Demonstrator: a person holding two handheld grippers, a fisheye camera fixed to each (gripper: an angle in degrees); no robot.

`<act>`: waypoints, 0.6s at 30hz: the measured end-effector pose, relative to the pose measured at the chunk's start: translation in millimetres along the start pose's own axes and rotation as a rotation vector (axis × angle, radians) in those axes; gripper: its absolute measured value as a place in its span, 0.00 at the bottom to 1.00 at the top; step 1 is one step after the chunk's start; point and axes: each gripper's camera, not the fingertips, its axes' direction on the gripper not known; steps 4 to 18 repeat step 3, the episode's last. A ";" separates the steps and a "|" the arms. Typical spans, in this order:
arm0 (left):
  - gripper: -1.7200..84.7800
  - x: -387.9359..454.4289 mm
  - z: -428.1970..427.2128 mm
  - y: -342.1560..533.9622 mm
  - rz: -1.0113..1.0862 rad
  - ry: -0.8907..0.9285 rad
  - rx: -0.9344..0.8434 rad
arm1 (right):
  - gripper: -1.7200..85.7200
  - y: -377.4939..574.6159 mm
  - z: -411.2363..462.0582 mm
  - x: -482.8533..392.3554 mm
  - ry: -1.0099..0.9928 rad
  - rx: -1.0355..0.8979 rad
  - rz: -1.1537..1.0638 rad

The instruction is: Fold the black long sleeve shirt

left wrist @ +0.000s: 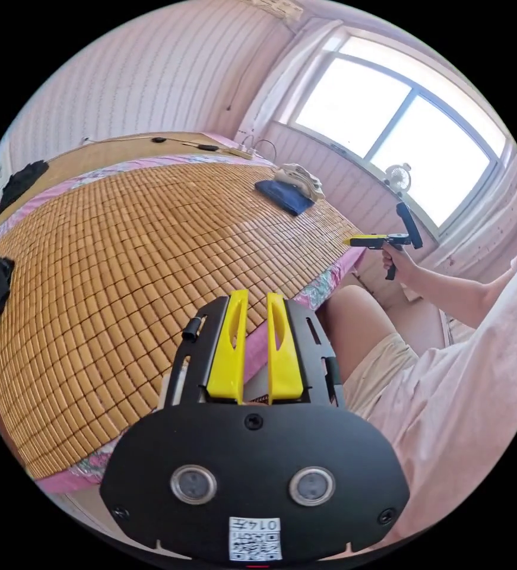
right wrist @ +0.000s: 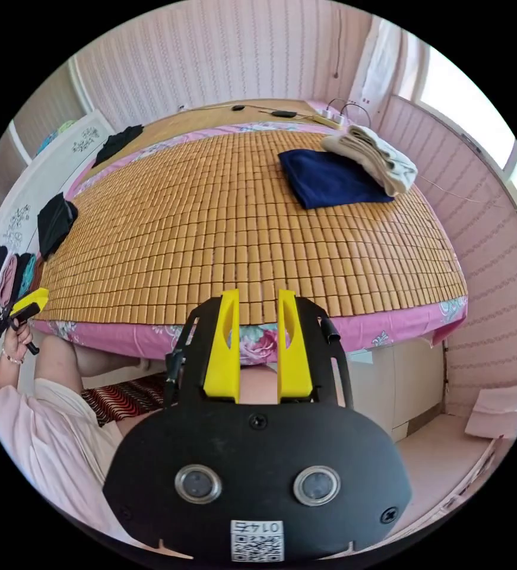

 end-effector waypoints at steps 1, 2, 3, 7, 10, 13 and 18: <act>0.09 13.9 18.0 -23.8 0.055 0.007 -0.018 | 0.13 2.7 -9.1 19.6 0.000 0.036 0.035; 0.09 20.7 26.6 -35.1 0.082 0.006 -0.025 | 0.13 3.4 -15.6 37.2 -0.007 0.061 0.061; 0.10 34.8 45.0 -58.9 0.137 -0.005 -0.039 | 0.13 3.0 -18.2 45.3 -0.011 0.071 0.070; 0.10 34.8 45.0 -58.9 0.137 -0.005 -0.039 | 0.13 3.0 -18.2 45.3 -0.011 0.071 0.070; 0.10 34.8 45.0 -58.9 0.137 -0.005 -0.039 | 0.13 3.0 -18.2 45.3 -0.011 0.071 0.070; 0.10 34.8 45.0 -58.9 0.137 -0.005 -0.039 | 0.13 3.0 -18.2 45.3 -0.011 0.071 0.070; 0.10 34.8 45.0 -58.9 0.137 -0.005 -0.039 | 0.13 3.0 -18.2 45.3 -0.011 0.071 0.070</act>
